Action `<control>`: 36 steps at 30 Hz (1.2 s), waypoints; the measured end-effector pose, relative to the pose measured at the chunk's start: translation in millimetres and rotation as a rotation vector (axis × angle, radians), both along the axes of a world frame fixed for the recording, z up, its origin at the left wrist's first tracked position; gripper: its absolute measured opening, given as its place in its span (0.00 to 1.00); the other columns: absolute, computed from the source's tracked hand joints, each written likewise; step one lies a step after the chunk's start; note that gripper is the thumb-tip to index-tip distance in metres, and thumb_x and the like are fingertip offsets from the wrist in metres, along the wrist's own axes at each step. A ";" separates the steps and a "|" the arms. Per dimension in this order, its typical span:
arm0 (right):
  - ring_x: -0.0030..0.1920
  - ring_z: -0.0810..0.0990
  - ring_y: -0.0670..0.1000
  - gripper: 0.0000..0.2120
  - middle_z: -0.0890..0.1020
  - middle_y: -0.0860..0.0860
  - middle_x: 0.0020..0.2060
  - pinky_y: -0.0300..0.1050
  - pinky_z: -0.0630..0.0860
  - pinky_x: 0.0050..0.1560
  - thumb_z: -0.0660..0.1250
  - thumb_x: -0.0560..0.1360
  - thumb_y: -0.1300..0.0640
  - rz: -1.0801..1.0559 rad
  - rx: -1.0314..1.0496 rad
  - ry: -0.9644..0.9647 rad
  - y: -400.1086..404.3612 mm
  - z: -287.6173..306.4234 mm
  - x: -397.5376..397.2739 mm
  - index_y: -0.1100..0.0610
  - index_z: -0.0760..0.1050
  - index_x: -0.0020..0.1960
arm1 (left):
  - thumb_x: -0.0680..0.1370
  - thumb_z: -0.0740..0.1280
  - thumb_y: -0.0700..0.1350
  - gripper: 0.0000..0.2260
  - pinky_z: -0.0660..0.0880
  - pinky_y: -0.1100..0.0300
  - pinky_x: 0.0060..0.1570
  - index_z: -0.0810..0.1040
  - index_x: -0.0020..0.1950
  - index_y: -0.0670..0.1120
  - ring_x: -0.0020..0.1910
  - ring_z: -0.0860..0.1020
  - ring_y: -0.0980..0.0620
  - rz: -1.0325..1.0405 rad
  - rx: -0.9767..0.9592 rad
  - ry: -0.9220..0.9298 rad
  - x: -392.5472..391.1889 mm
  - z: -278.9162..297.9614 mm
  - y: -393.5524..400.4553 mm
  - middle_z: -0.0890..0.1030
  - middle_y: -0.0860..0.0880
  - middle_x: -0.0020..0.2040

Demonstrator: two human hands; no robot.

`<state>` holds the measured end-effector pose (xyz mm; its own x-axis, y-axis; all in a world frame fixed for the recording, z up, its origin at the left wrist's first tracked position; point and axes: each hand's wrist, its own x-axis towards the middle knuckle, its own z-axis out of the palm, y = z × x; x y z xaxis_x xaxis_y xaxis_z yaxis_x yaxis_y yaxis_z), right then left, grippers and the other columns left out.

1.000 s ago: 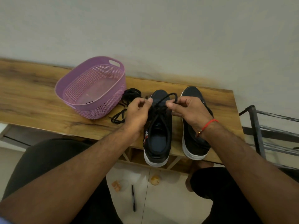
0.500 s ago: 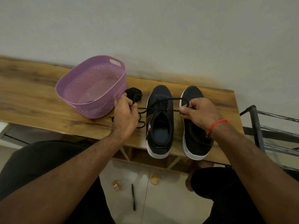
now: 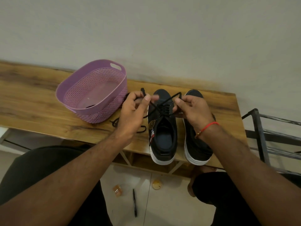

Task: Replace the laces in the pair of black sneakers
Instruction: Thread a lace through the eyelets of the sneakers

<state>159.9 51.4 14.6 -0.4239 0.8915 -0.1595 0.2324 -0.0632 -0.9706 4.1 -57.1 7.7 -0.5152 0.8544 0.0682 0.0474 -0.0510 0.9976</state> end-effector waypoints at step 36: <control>0.44 0.82 0.41 0.07 0.85 0.43 0.40 0.41 0.79 0.52 0.70 0.77 0.61 0.243 0.267 -0.023 1.3 -3.2 -1.6 0.49 0.83 0.47 | 0.77 0.73 0.45 0.08 0.81 0.62 0.46 0.84 0.56 0.53 0.45 0.83 0.60 -0.215 -0.205 0.381 -11.3 -12.6 10.5 0.85 0.55 0.47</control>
<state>158.4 52.7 11.4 -0.6278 0.7766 0.0534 0.2314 0.2517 -0.9397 -7.3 -46.6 -4.9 -0.2969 0.9542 0.0370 0.4210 0.0960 0.9019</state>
